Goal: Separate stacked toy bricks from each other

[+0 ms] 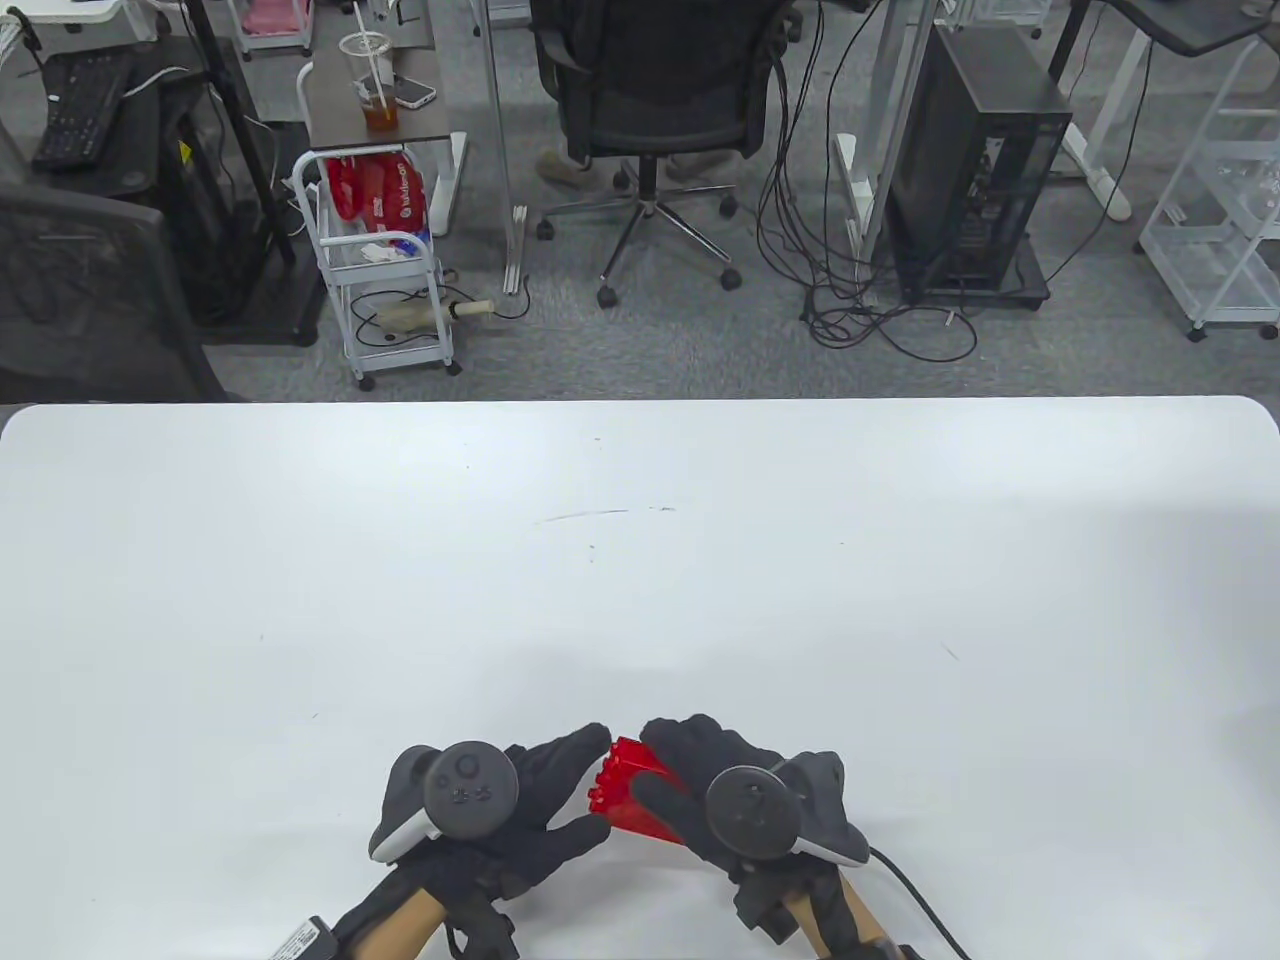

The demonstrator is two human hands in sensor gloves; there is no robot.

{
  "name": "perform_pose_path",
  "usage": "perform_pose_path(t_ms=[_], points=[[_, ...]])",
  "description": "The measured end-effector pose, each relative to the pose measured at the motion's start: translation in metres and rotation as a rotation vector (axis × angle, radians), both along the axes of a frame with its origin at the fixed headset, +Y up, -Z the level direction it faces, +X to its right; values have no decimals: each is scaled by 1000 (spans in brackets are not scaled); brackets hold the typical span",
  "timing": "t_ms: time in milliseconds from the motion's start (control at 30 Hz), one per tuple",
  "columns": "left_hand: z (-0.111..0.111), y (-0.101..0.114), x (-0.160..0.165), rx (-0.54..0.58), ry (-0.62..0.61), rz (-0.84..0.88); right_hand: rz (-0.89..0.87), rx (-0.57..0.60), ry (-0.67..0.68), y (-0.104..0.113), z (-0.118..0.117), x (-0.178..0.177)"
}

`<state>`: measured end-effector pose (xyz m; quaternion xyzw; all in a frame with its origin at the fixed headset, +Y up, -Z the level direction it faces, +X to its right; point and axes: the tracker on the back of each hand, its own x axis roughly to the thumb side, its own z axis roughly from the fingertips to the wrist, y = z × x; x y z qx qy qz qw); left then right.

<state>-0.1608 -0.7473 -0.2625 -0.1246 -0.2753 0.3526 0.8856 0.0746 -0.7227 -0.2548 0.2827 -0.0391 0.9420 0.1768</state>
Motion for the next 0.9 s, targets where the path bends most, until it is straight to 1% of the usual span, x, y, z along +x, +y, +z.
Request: perform_pose_path(t_ms=[100,233,300,400,467,533,700,733,800,833,900], points=[[2,2,1,-14,7,69,19,7,9,-2,4,-6],[0,2,1,-35,7,74,71,8,27,-4,8,-12],[1,3,2,-26,30,52,88,41,23,-5,11,-15],[4,6,3,22,73,21,82,90,0,-6,13,-18],[9,8,5,85,106,6,70,84,-13,-5,14,-19],[13,11,9,142,122,-31,79,108,-17,-4,16,-19],[21,14,15,222,152,-84,58,121,-18,-4,19,-18],[22,16,17,224,155,-107,64,121,-17,-5,18,-18],[26,18,19,273,180,-137,54,122,-14,-4,19,-18],[27,19,20,274,183,-152,63,123,-14,-3,19,-18],[31,21,22,352,246,-178,70,142,-43,-4,18,-18]])
